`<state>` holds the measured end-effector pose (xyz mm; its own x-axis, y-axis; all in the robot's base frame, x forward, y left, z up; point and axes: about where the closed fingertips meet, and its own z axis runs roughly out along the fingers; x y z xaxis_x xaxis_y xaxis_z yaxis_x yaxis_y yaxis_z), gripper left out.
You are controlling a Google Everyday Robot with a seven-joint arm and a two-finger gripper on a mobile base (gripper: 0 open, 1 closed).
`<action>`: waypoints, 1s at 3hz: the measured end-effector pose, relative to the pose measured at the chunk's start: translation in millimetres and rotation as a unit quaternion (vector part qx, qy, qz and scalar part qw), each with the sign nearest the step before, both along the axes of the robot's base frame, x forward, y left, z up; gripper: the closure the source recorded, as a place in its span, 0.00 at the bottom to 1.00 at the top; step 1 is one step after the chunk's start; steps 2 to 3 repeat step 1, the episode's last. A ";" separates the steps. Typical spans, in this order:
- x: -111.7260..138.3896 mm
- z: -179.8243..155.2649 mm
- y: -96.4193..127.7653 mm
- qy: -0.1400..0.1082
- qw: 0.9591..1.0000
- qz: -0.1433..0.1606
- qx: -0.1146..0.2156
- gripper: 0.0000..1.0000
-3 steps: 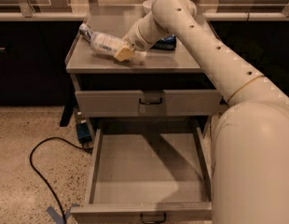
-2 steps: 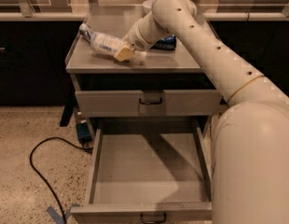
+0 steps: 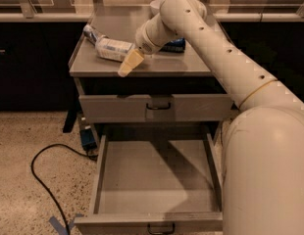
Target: Pick blue plastic bottle from middle drawer and place on counter
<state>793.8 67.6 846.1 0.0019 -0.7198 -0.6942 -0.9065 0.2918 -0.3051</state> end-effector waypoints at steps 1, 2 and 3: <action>0.0 0.0 0.0 0.000 1.000 0.000 0.000 0.00; 0.0 0.0 0.0 0.000 1.000 0.000 0.000 0.00; 0.0 0.0 0.0 0.000 1.000 0.000 0.000 0.00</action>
Offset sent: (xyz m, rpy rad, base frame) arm 0.0000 0.0000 0.0000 0.0000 0.0000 0.0000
